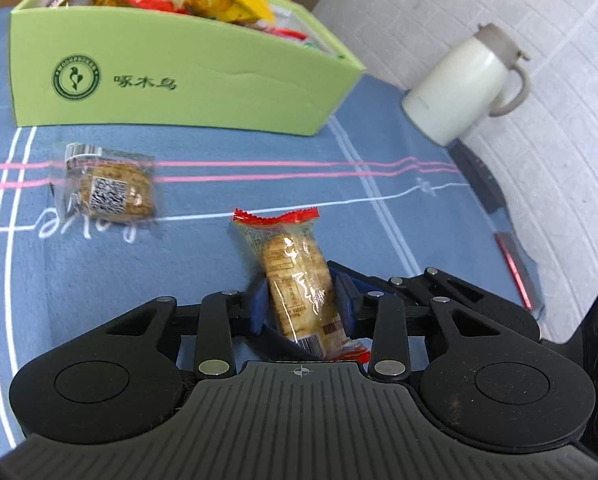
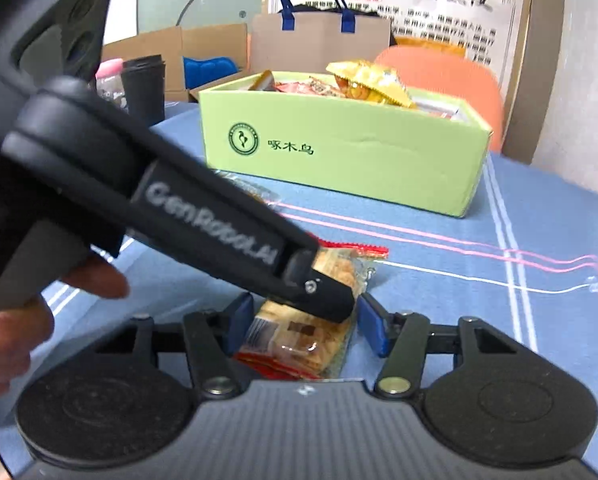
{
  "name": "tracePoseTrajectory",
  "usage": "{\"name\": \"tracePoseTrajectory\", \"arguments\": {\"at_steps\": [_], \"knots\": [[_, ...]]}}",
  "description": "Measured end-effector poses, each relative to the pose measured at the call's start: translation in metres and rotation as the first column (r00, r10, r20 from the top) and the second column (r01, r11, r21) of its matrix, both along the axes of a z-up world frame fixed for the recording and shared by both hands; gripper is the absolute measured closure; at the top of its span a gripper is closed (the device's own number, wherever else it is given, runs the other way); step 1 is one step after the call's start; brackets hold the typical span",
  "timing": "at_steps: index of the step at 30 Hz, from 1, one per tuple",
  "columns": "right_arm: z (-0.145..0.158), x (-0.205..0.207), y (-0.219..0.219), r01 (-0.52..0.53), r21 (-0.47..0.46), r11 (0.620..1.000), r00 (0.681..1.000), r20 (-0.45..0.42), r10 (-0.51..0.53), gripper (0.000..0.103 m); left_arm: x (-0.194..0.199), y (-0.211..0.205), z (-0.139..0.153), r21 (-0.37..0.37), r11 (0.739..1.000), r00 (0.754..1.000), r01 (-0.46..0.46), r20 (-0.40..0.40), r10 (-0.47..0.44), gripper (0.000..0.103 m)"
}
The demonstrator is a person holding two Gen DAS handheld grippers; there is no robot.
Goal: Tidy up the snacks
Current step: 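Close the left gripper on the wafer packet and lift it, then carry the wafer packet over the box and open the left gripper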
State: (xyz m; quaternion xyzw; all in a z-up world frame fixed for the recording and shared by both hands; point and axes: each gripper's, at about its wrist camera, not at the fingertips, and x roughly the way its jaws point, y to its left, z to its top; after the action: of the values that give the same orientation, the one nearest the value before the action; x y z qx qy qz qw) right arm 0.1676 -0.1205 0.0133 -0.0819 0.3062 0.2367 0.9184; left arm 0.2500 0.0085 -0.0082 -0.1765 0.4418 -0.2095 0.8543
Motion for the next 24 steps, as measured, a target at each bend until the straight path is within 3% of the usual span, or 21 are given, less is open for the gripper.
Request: {"name": "tracePoseTrajectory", "arguments": {"at_steps": [5, 8, 12, 18, 21, 24], "knots": [[0.041, 0.011, -0.008, 0.008, 0.009, 1.0, 0.993, 0.122, -0.009, 0.041, 0.008, -0.006, 0.048, -0.03, 1.0, 0.995, -0.003, 0.103, 0.006, 0.089], [0.064, 0.051, -0.012, 0.006, 0.011, 1.0, 0.981, 0.194, -0.008, 0.038, 0.039, -0.009, 0.084, -0.04, 0.999, 0.986, -0.014, 0.167, 0.021, 0.089], [0.079, 0.119, -0.015, 0.009, 0.022, 1.0, 0.977, 0.212, -0.013, 0.034, 0.099, -0.017, 0.115, -0.006, 0.999, 0.975, -0.035, 0.219, 0.036, 0.089], [0.052, 0.219, -0.013, 0.016, 0.051, 0.999, 0.997, 0.073, -0.019, 0.032, 0.188, -0.033, 0.094, 0.076, 0.995, 0.988, -0.063, 0.148, 0.051, 0.092], [0.037, 0.236, -0.01, -0.008, 0.065, 0.998, 1.0, 0.024, 0.006, 0.032, 0.207, -0.028, 0.074, 0.09, 0.993, 0.992, -0.071, 0.113, 0.061, 0.092], [0.031, 0.232, -0.008, -0.014, 0.053, 0.999, 0.999, 0.045, 0.011, 0.029, 0.209, -0.016, 0.06, 0.033, 0.997, 0.993, -0.071, 0.099, 0.067, 0.091]]}}
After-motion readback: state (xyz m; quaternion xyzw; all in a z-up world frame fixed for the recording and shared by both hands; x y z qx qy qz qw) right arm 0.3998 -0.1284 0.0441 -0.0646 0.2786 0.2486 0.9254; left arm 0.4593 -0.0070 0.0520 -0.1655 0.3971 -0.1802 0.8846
